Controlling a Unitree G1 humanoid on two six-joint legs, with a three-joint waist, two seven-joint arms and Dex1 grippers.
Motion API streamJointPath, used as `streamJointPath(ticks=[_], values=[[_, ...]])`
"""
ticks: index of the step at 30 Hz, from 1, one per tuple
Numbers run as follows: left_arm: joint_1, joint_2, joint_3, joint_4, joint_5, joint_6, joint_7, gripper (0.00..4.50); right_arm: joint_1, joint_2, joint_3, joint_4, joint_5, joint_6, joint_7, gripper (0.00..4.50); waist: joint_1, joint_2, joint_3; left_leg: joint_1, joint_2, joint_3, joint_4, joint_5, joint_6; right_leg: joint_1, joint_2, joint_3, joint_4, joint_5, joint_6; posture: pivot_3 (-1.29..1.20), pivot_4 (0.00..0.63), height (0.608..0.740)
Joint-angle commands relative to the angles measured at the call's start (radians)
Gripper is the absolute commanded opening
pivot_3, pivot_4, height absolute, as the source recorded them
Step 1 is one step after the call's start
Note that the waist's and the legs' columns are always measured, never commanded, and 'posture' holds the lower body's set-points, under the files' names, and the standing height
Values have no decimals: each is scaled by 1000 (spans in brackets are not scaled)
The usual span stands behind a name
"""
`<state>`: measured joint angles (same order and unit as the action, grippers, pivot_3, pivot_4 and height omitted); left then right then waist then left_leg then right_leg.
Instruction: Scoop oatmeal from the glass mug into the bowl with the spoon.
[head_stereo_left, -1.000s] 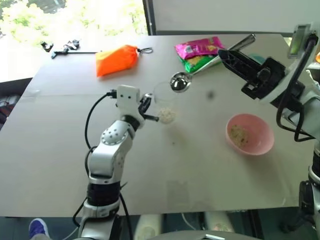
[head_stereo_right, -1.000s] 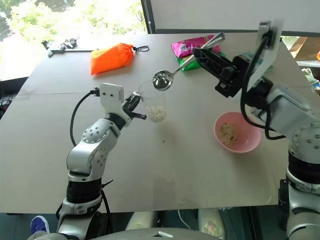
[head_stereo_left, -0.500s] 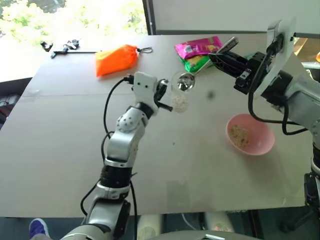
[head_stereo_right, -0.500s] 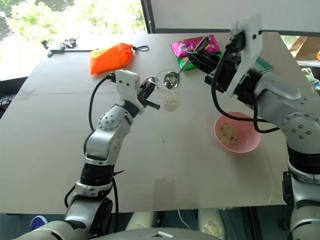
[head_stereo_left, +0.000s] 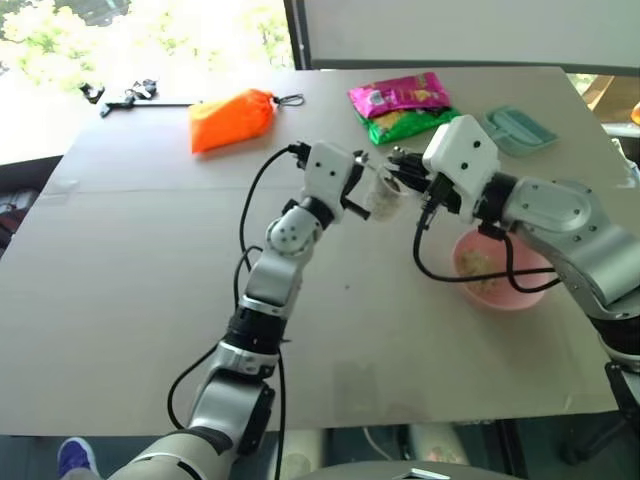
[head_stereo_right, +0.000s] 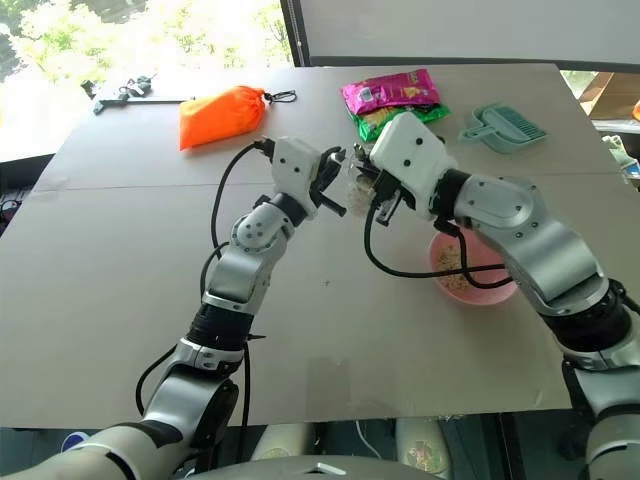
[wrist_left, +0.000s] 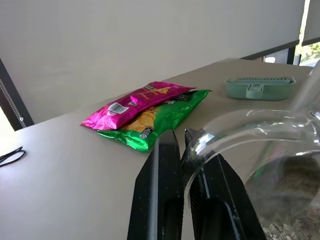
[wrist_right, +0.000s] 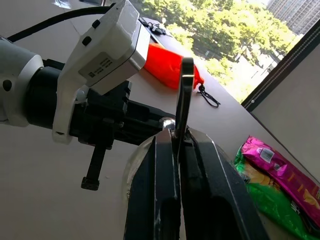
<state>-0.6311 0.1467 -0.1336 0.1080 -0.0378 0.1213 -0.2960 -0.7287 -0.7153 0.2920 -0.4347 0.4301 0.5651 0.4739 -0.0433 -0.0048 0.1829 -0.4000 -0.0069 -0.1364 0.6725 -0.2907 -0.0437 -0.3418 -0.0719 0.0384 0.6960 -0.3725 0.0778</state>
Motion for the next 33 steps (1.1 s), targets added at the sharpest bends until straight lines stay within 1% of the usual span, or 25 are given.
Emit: streamJointPath(ticks=[1,7,13,20,23,25,28,31,33], values=[[-32,-4,4,-21,11,-50,-7,31,9,42,-77,-19,38,63,15,0,0,0,0,0,0,0,0,0,0,0,0,0,0,0,0,0,150,740],[-26,-4,8,-12,26,-54,-6,31,-48,149,-194,8,142,242,-29,0,0,0,0,0,-1,-1,1,0,0,0,0,-1,0,0,0,0,150,740],[-15,-6,8,-8,44,-50,2,31,-99,200,-277,21,212,379,-63,0,0,0,0,0,-1,-2,0,0,0,0,0,-1,0,0,0,0,150,740],[5,-22,17,-14,46,-25,19,31,-177,292,-452,95,350,584,-181,0,-1,0,0,0,-1,-2,1,0,0,0,0,-1,1,0,0,0,150,740],[9,-27,22,-22,40,-16,22,31,-196,317,-501,120,390,652,-215,0,-1,0,0,0,-1,-2,1,0,0,0,0,-1,1,0,0,0,150,740],[9,-29,27,-24,38,-15,22,31,-198,305,-483,113,362,622,-206,0,-1,0,0,0,-1,-2,1,0,0,0,0,-1,1,0,0,0,150,740],[10,-28,29,-26,39,-12,22,31,-166,251,-374,64,245,469,-140,0,-1,0,0,-1,-1,-2,1,0,0,0,0,-1,1,0,0,0,150,740],[7,-40,36,-31,31,-9,30,31,-88,165,-204,22,68,268,-56,0,-1,0,0,0,-1,-2,1,0,0,0,0,-1,1,0,0,0,150,740],[5,-43,38,-32,32,-8,35,31,-55,140,-160,16,22,211,-23,0,-1,0,0,-1,-1,-2,1,0,0,0,-1,-2,0,0,0,0,150,740]])
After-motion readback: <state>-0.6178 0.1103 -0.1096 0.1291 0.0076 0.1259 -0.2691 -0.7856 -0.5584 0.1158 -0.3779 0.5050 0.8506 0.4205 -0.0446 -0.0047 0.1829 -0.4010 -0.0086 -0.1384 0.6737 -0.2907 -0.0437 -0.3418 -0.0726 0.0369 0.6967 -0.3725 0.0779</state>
